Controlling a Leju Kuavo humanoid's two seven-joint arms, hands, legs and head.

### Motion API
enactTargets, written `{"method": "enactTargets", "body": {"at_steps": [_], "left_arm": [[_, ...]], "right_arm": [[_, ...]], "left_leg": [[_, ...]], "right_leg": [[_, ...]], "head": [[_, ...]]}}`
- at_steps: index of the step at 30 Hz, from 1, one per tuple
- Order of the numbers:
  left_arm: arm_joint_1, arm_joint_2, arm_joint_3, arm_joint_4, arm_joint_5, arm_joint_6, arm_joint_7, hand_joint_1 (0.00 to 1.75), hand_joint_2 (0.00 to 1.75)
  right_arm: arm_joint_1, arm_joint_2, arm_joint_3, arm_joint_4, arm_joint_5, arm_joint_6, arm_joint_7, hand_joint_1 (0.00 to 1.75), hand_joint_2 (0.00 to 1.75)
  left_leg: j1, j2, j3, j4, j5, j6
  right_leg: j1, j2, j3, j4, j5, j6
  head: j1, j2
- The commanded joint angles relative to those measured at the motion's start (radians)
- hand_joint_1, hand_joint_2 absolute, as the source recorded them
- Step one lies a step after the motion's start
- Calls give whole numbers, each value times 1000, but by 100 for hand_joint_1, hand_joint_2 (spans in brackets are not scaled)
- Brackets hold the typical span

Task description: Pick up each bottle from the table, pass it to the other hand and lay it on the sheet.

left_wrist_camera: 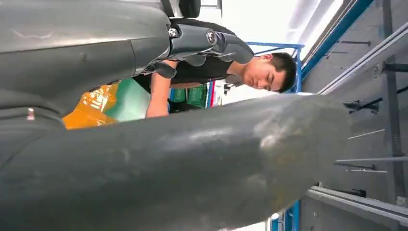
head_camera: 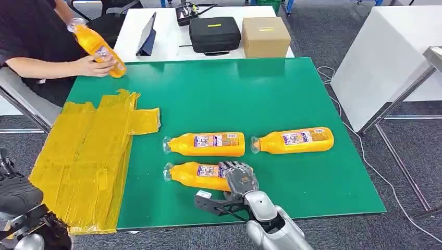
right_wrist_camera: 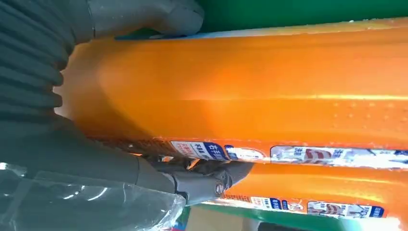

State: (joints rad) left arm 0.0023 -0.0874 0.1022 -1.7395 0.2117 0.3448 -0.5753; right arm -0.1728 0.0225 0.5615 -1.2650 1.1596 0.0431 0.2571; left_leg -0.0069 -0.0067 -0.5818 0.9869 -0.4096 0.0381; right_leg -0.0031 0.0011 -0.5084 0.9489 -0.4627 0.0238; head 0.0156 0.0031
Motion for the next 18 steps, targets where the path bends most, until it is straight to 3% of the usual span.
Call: {"method": "enactTargets", "body": {"at_steps": [1, 2, 5, 6, 7, 10, 14, 18], "left_arm": [[-1, -10, 26, 41, 25, -48, 30, 0, 0], [1, -10, 27, 42, 26, -49, 30, 0, 0], [4, -5, 27, 57, 67, -102, 53, 0, 0], [11, -4, 27, 62, 105, -147, 70, 0, 175], [15, -5, 22, 68, 131, -183, 85, 0, 175], [18, -11, -3, 90, 168, -236, 106, 0, 175], [0, -9, -61, 133, 228, -304, 133, 0, 175], [-57, -14, -134, 175, 290, -361, 177, 0, 175]], "right_arm": [[47, -16, -72, -161, -250, 35, -118, 175, 175], [48, -21, -72, -170, -253, 35, -119, 175, 175], [67, -22, -101, -298, -419, -4, -249, 175, 175], [70, -27, -114, -371, -461, -11, -266, 175, 175], [62, -12, -131, -412, -527, -28, -322, 175, 175], [25, 16, -142, -447, -566, -36, -340, 175, 175], [-50, 43, -125, -361, -581, -59, -354, 175, 175], [-196, 99, -130, -179, -535, -165, -337, 175, 175]], "left_leg": [[1, 0, 2, 0, -1, -2], [0, -1, 1, 0, -1, -2], [-1, 0, 1, 0, 0, -2], [0, -1, 1, 1, -1, -3], [0, -1, 0, 1, -2, -3], [-1, 1, -3, 1, 0, -1], [0, 1, -1, 0, -1, -3], [0, 1, -3, 1, 0, -3]], "right_leg": [[0, -1, 2, -1, -1, 0], [0, -2, 2, 0, -1, 0], [-1, -2, 0, 1, -1, 0], [0, -2, 1, 1, -2, 0], [0, -2, 0, 1, -2, -1], [-1, 0, -3, 2, 0, 0], [0, 0, 0, 0, -1, 0], [0, 0, -3, 1, 0, 0]], "head": [[0, 0], [0, 0], [0, 0], [0, 0], [0, 0], [0, 0], [0, 0], [0, 0]]}}
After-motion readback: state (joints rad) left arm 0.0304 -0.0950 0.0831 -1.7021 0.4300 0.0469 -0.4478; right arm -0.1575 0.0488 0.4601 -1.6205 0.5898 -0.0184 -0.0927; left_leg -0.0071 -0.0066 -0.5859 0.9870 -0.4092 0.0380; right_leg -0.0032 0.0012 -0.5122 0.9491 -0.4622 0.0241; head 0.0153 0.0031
